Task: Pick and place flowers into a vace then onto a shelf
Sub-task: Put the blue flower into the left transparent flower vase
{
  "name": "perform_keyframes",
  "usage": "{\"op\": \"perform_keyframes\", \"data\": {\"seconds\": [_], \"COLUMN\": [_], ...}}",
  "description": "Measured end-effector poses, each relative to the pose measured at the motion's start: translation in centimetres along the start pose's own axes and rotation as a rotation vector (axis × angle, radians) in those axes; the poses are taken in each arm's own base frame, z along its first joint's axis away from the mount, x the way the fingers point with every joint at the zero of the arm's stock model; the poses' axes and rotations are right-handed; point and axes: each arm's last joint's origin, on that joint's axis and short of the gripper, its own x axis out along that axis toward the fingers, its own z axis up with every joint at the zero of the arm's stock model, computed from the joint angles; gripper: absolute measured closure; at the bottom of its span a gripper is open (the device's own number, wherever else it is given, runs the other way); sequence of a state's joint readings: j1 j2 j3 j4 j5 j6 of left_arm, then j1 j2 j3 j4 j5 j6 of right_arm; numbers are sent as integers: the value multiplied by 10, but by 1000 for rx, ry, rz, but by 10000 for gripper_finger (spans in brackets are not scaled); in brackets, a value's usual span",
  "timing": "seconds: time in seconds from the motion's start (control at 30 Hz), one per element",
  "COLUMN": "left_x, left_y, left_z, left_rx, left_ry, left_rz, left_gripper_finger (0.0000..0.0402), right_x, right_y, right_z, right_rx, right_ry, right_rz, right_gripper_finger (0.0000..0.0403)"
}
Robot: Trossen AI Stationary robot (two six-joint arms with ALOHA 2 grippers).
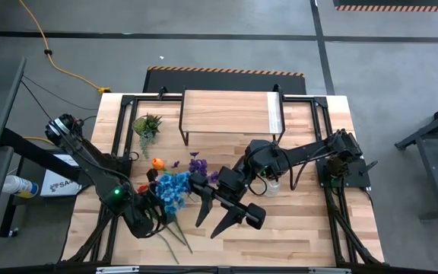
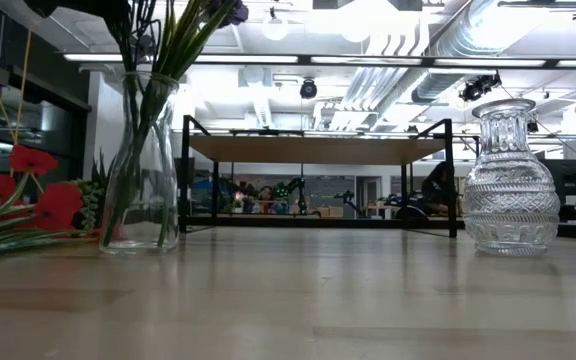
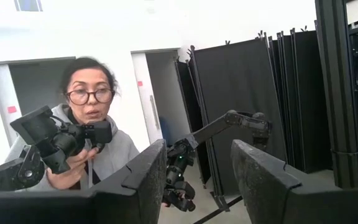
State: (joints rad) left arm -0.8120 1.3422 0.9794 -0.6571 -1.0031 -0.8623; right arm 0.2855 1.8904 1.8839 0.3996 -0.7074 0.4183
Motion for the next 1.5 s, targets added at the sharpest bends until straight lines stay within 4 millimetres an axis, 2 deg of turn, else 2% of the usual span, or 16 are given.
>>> {"op": "perform_keyframes", "data": {"seconds": [1.1, 1.23, 1.5], "left_x": [0, 0, 0], "left_y": [-2, -2, -2], "left_z": [-1, -1, -1], "left_rx": [-40, -39, -35], "left_ry": [38, 38, 42], "left_rz": [-34, -34, -36], "left_gripper_finger": [311, 279, 174], "right_x": [-1, -1, -1], "right_y": [-1, -1, -2], "right_z": [1, 1, 1], "right_rx": [-2, -2, -2], "right_ry": [-1, -1, -1], "right_rz": [-4, -5, -5], "right_gripper_finger": [230, 230, 225]}}
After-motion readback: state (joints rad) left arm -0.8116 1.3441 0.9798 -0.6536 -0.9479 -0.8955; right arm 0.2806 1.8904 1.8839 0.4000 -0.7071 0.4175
